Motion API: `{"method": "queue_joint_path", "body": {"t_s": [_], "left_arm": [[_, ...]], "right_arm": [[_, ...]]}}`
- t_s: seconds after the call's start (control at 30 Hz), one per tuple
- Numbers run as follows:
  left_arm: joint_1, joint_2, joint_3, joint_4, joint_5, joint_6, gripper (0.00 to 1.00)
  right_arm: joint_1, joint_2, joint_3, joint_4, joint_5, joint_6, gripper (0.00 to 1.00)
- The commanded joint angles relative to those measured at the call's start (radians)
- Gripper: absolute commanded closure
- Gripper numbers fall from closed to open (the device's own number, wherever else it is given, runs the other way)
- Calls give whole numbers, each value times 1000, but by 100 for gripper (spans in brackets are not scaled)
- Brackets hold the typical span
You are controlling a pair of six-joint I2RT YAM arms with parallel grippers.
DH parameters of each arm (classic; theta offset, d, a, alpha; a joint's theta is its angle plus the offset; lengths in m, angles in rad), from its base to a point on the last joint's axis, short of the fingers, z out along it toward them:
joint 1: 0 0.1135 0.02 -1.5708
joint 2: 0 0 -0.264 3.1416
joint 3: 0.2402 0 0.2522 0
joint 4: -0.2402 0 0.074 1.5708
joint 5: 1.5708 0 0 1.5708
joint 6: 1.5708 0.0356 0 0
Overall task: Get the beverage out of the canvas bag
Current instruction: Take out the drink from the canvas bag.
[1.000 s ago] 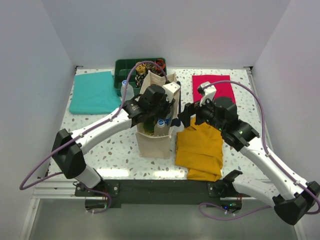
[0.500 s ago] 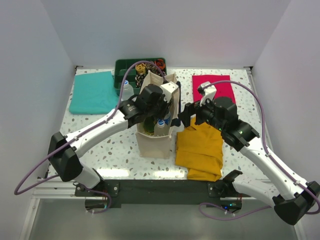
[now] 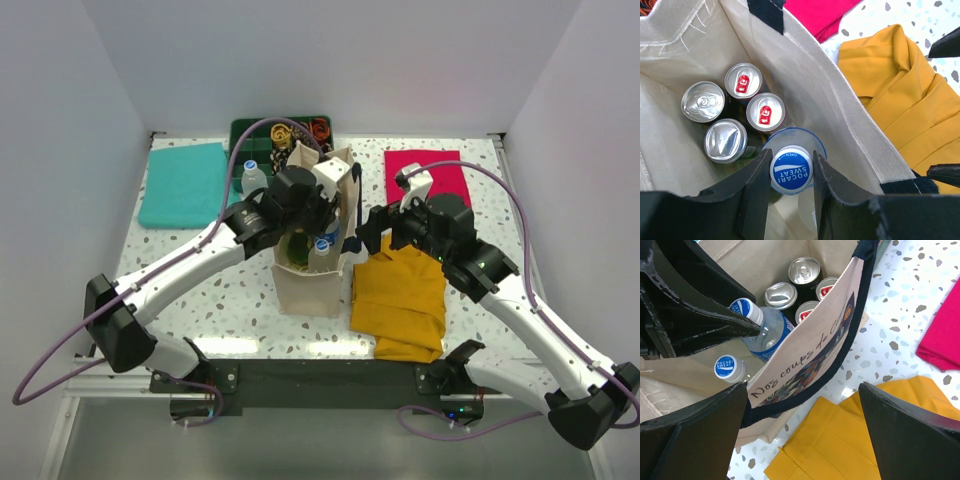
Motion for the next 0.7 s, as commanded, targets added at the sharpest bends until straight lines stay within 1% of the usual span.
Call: {"method": "queue_joint_path", "body": {"t_s": [0.0, 0.33, 0.67], "left_arm": [[-6, -86, 87, 85, 4, 0, 100], [-6, -106, 173, 22, 30, 3, 100], [-6, -160, 235, -2, 4, 8, 100]], "right_arm": [[0, 5, 27, 16, 19, -1, 2], [0, 11, 27, 19, 25, -6, 2], [0, 21, 31, 19, 33, -12, 2]]}}
